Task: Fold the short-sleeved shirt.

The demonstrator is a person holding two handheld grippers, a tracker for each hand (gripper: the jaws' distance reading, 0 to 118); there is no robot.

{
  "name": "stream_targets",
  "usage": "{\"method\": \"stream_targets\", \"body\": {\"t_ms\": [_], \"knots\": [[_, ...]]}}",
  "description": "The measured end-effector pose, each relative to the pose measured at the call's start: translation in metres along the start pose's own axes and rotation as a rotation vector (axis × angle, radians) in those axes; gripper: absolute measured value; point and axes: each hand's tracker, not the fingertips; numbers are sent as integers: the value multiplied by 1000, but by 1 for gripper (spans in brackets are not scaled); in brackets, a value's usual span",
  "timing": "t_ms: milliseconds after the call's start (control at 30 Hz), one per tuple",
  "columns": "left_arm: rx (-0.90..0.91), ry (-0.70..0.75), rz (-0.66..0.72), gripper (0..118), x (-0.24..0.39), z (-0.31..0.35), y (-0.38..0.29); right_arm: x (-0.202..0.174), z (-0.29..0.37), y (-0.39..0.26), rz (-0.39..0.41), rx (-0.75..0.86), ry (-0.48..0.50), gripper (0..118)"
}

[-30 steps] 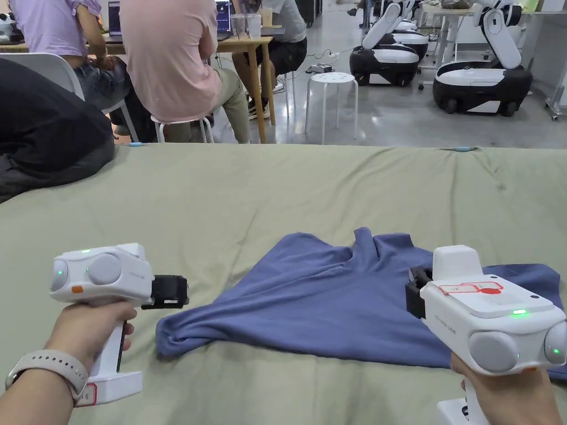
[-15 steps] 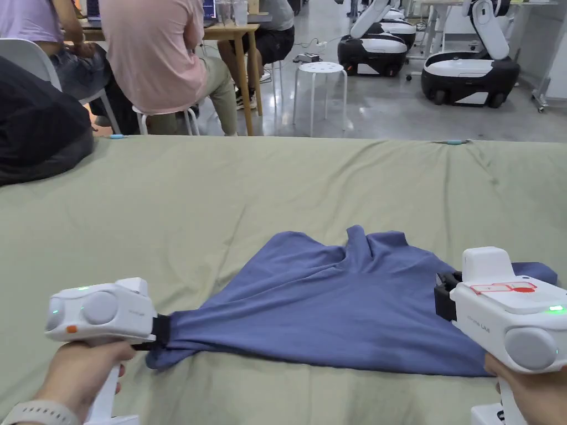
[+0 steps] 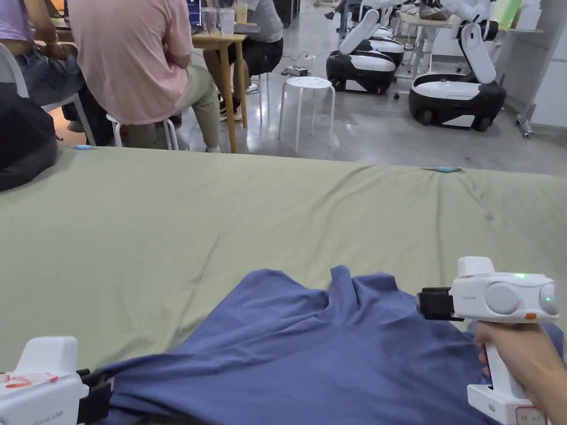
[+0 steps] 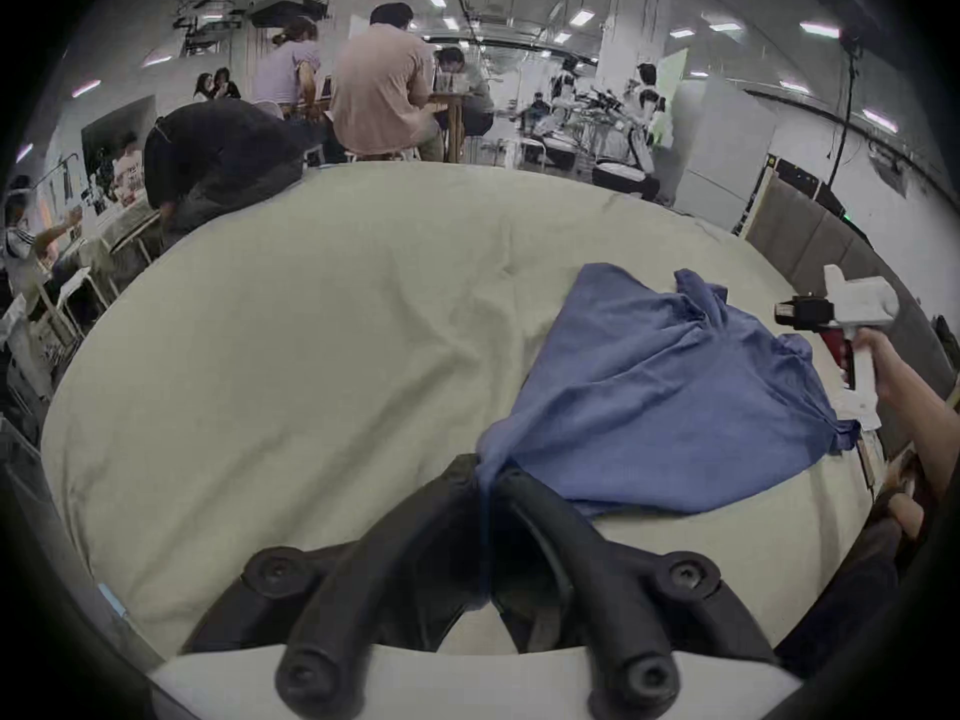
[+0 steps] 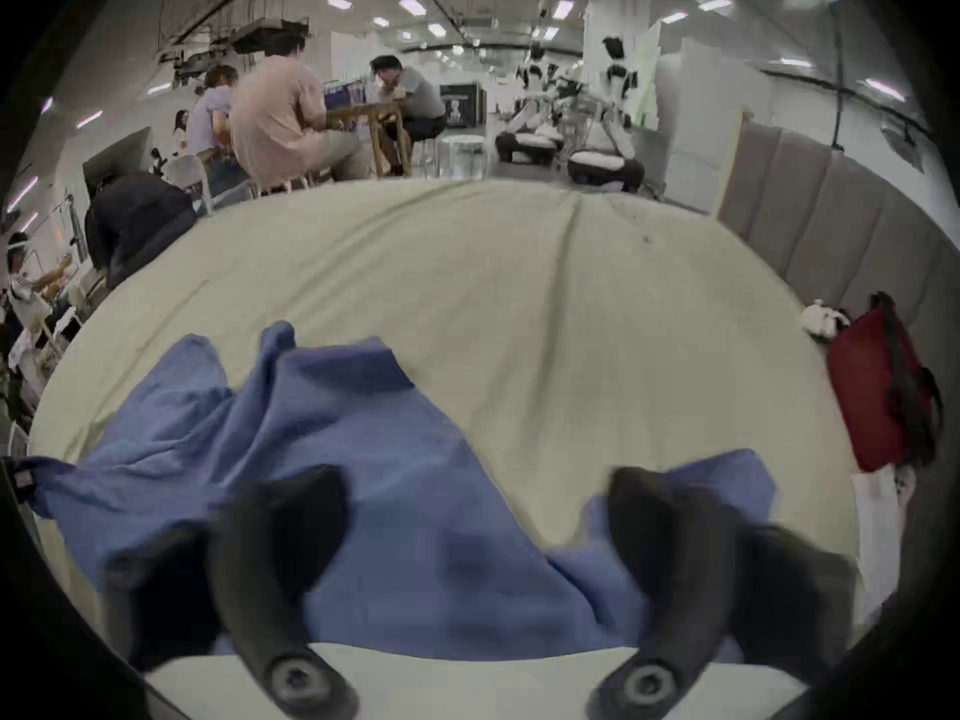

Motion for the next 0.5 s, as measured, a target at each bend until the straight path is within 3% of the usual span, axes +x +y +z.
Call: {"method": "stream_targets", "body": {"t_ms": [133, 167, 233, 267, 300, 333, 367, 500], "knots": [[-26, 3, 1, 2, -3, -7, -2, -11, -39, 2, 45, -37, -4, 106], [-31, 5, 1, 2, -4, -9, -2, -13, -48, 0, 47, -58, -8, 99], [-40, 12, -5, 2, -2, -11, -3, -10, -54, -8, -14, -155, 46, 48], [-43, 15, -10, 2, -1, -12, -2, -9, -46, -9, -51, -106, 57, 11], [-46, 16, -13, 2, 0, -14, -1, -10, -35, -7, -40, -24, 23, 0], [-46, 11, -19, 2, 2, -15, 0, -7, -25, -4, -59, -33, 79, 0], [-40, 14, -26, 2, 5, -15, 1, -6, -13, 1, -36, 3, 27, 0], [72, 63, -62, 1, 13, -19, 23, -27, 40, 10, 59, 101, 4, 0]]}}
